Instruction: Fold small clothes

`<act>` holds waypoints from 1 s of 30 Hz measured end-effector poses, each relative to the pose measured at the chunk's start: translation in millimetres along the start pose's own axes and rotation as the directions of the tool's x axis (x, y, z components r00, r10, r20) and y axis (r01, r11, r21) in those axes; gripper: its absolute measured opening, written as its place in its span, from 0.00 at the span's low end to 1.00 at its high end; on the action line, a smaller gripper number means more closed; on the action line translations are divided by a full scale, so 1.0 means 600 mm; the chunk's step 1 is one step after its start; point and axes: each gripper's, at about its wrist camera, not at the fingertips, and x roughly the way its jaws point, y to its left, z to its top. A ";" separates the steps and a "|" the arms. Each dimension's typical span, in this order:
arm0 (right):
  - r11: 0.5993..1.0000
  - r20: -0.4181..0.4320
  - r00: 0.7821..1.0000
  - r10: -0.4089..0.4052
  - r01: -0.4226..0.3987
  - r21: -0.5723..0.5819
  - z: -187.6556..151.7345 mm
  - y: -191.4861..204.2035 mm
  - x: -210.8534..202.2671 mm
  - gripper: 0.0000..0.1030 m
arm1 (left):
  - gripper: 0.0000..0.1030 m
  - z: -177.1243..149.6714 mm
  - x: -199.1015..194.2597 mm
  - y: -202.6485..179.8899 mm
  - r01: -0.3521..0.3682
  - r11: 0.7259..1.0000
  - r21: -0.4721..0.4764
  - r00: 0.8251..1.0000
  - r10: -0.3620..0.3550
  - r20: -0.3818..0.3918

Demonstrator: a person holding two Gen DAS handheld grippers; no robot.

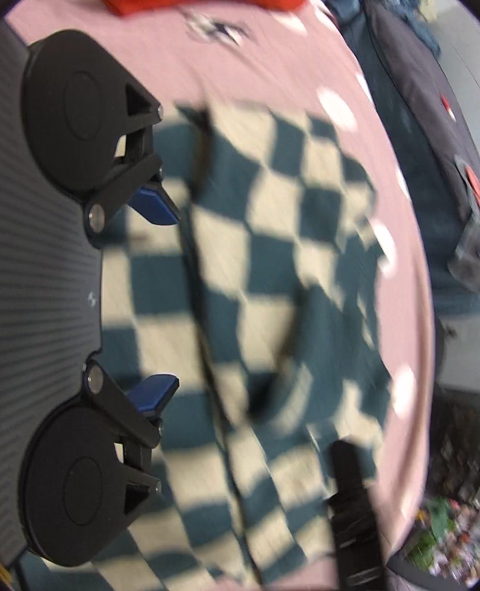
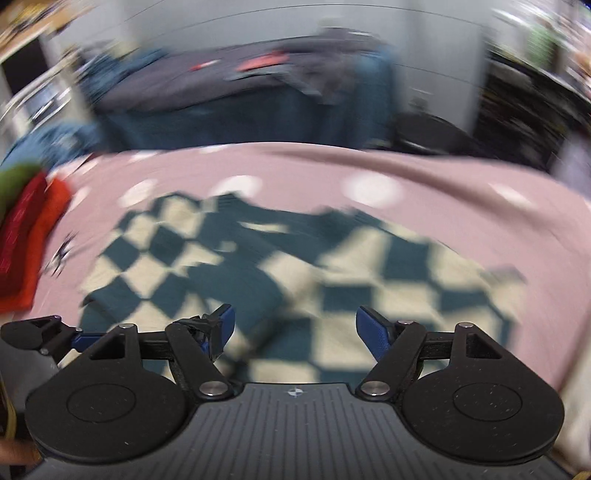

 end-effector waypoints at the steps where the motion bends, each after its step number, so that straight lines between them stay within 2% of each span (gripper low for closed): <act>1: 0.999 -0.003 1.000 0.018 -0.018 -0.047 0.011 0.022 0.013 1.00 | 0.86 -0.003 -0.001 0.013 -0.014 1.000 -0.009 1.000 0.014 -0.012; 3: 0.990 -0.021 0.999 0.041 -0.043 -0.137 0.027 0.063 0.042 1.00 | 0.87 -0.011 -0.006 0.034 -0.029 0.999 -0.026 0.999 0.029 -0.015; 6: 0.968 -0.049 0.998 0.029 -0.040 -0.249 0.037 0.113 0.081 1.00 | 0.89 -0.021 -0.014 0.056 -0.055 0.997 -0.051 0.998 0.054 -0.019; 12: 0.938 -0.132 0.990 -0.046 -0.003 -0.347 0.040 0.150 0.148 0.98 | 0.90 -0.037 -0.025 0.074 -0.059 0.993 -0.097 0.998 0.056 -0.033; 13: 0.933 -0.140 0.988 -0.062 0.007 -0.359 0.040 0.152 0.155 0.79 | 0.90 -0.038 -0.025 0.073 -0.058 0.994 -0.091 0.998 0.056 -0.035; 14: 0.928 -0.143 0.987 -0.079 0.021 -0.372 0.040 0.151 0.159 0.65 | 0.90 -0.038 -0.026 0.072 -0.060 0.995 -0.084 0.998 0.057 -0.035; 15: 0.923 -0.145 0.984 -0.101 0.038 -0.383 0.040 0.148 0.161 0.41 | 0.90 -0.039 -0.026 0.070 -0.062 0.995 -0.077 0.998 0.060 -0.035; 16: 0.921 -0.144 0.982 -0.119 0.055 -0.385 0.041 0.143 0.160 0.32 | 0.90 -0.040 -0.026 0.069 -0.063 0.995 -0.072 0.998 0.060 -0.035; 17: 0.925 -0.138 0.982 -0.126 0.066 -0.374 0.041 0.135 0.156 0.30 | 0.90 -0.040 -0.026 0.068 -0.061 0.996 -0.071 0.998 0.059 -0.034; 18: 0.934 -0.126 0.984 -0.126 0.075 -0.349 0.043 0.123 0.147 0.20 | 0.90 -0.039 -0.027 0.067 -0.058 0.996 -0.073 0.998 0.056 -0.033; 19: 0.945 -0.104 0.987 -0.124 0.085 -0.317 0.045 0.110 0.134 0.16 | 0.90 -0.039 -0.026 0.067 -0.054 0.996 -0.075 0.998 0.052 -0.031; 26: 0.988 0.021 0.992 -0.126 0.127 -0.091 0.038 0.026 0.034 0.12 | 0.92 -0.037 -0.020 0.055 -0.038 0.997 -0.061 0.998 0.035 -0.048; 30: 0.985 0.074 0.982 -0.171 0.168 0.045 0.018 -0.026 -0.018 0.11 | 0.92 -0.041 -0.020 0.050 -0.032 0.998 -0.060 0.998 0.029 -0.056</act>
